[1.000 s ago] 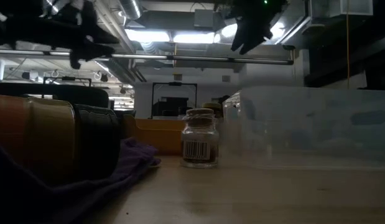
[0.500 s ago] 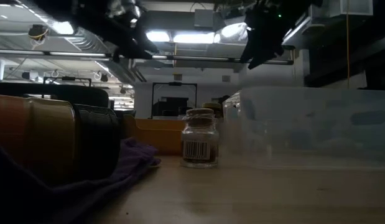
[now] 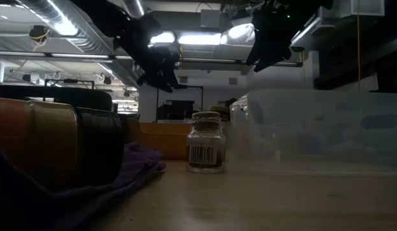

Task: Sort spices by type
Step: Put the top orange spice bottle into the top yellow bin

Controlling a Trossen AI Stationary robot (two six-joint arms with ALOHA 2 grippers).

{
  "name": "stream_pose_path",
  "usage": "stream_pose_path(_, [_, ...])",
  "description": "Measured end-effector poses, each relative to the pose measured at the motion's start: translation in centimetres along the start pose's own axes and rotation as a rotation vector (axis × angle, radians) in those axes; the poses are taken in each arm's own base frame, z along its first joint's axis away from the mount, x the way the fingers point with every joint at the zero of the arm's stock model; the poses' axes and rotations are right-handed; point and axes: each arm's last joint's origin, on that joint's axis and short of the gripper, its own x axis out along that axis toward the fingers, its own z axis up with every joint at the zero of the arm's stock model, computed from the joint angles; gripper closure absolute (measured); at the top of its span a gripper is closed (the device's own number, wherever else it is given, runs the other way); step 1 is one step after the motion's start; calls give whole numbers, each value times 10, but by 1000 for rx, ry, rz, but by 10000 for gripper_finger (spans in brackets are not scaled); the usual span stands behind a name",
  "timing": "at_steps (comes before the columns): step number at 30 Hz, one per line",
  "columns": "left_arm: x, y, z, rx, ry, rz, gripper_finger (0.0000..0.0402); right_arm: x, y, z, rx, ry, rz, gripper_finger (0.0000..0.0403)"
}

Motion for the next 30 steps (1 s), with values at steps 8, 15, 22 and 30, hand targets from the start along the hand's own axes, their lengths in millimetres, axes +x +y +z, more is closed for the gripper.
stream_pose_path(8, [24, 4, -10, 151, 125, -65, 235, 0, 0, 0, 0, 2, 2, 100])
stream_pose_path(15, [24, 4, -13, 239, 148, -72, 235, 0, 0, 0, -1, 2, 2, 100])
stream_pose_path(22, [24, 4, -10, 280, 121, -46, 235, 0, 0, 0, -1, 2, 2, 100])
stream_pose_path(30, [24, 2, -11, 340, 129, -52, 235, 0, 0, 0, -1, 3, 2, 100])
